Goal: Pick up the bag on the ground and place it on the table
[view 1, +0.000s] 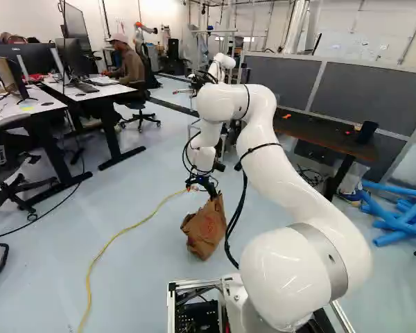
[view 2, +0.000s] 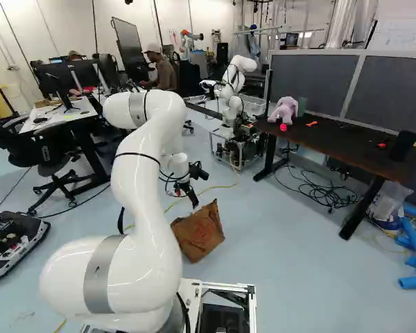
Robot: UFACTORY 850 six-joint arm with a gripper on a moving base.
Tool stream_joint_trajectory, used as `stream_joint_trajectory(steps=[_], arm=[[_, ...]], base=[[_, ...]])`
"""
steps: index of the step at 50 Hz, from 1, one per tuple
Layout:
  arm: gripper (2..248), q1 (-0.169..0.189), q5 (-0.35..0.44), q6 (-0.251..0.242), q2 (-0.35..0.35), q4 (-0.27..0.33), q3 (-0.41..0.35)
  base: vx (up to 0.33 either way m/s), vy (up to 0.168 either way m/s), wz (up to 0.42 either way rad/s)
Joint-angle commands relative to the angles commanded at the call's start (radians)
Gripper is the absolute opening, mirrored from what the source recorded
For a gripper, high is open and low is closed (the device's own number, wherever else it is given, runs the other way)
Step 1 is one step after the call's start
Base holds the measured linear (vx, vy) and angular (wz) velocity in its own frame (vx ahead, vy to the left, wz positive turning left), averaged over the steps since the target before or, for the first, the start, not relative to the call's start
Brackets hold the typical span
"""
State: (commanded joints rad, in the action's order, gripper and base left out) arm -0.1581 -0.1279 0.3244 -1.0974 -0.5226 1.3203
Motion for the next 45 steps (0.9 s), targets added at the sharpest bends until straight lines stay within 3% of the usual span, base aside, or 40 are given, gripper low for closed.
stream_joint_trajectory(steps=[10, 45], arm=[[247, 0.000, -0.001, 0.030, -0.037, -0.027, 0.027], [247, 0.000, -0.001, 0.033, -0.165, -0.081, 0.128]], base=[[0.000, 0.000, 0.000], [0.000, 0.000, 0.000]])
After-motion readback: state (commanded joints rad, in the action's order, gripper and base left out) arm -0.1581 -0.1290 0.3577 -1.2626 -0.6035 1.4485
